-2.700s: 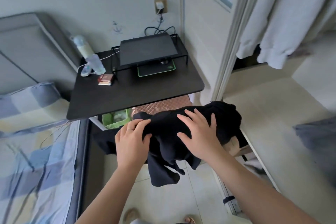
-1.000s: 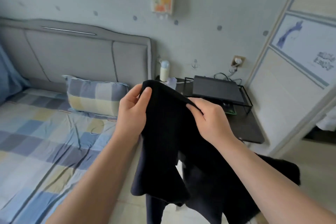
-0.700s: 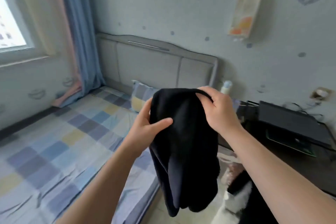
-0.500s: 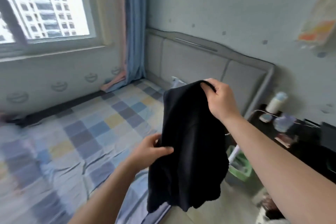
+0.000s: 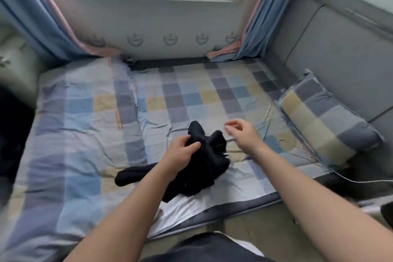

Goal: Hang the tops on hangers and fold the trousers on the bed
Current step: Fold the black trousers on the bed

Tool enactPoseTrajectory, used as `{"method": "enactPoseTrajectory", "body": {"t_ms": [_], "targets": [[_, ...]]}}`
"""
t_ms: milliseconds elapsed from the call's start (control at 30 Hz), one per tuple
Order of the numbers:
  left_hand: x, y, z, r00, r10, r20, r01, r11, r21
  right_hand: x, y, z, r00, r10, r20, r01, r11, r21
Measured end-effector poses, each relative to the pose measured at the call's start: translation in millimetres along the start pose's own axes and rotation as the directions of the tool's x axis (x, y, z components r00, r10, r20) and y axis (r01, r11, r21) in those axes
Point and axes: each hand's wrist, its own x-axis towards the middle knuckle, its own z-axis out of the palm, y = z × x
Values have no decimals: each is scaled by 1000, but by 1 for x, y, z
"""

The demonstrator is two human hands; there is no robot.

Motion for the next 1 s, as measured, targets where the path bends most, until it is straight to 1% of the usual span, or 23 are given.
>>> {"method": "enactPoseTrajectory", "body": {"t_ms": [67, 133, 233, 300, 333, 400, 433, 467, 533, 600, 667, 700, 767, 833, 867, 900, 933, 1000], "targets": [[5, -25, -2, 995, -94, 14, 94, 995, -31, -9, 28, 26, 991, 82, 104, -88, 995, 53], [4, -43, 0, 987, -157, 23, 159, 982, -98, -15, 51, 42, 970, 136, 202, -151, 986, 65], [5, -42, 2, 982, -191, -6, 180, 937, -299, -17, 77, 51, 897, 211, 389, -223, 975, -15], [13, -36, 4, 981, -194, 9, 182, 902, -392, -13, 88, 53, 841, 215, 496, -246, 969, -2], [18, -32, 6, 982, -184, 28, 180, 897, -403, -9, 91, 54, 823, 194, 533, -239, 971, 15], [28, -21, 12, 986, -152, 63, 165, 900, -403, 5, 97, 54, 807, 132, 576, -167, 986, 9], [33, -14, 16, 987, -143, 70, 159, 898, -410, 12, 100, 54, 811, 121, 573, -128, 991, -28], [37, -10, 19, 988, -140, 64, 154, 904, -398, 21, 103, 53, 829, 117, 547, -99, 993, -62], [49, -5, 19, 986, -165, 21, 164, 943, -289, 45, 114, 44, 876, 124, 466, -65, 988, -141], [63, -2, 9, 978, -208, -21, 206, 975, -88, 70, 123, 27, 901, 119, 417, -36, 979, -202], [78, 2, -1, 971, -228, -69, 235, 964, 123, 90, 117, 5, 911, 77, 404, 9, 978, -209], [87, 5, -2, 969, -217, -118, 237, 951, 197, 96, 109, -7, 911, 57, 409, 26, 981, -193], [105, 12, 5, 942, -143, -303, 230, 933, 275, 105, 89, -23, 909, 22, 416, 35, 991, -127], [119, 18, 17, 857, -5, -516, 207, 919, 334, 112, 72, -33, 905, 9, 425, 13, 999, -49], [124, 21, 24, 813, 70, -578, 182, 912, 367, 115, 63, -36, 903, 9, 429, -7, 1000, -6], [126, 23, 32, 789, 135, -599, 150, 904, 401, 118, 54, -39, 901, 9, 434, -28, 999, 38], [126, 23, 40, 786, 186, -590, 109, 897, 428, 121, 46, -41, 901, 12, 434, -50, 996, 77], [117, 22, 56, 807, 247, -536, 11, 901, 433, 126, 32, -46, 901, 22, 434, -88, 987, 133]]}}
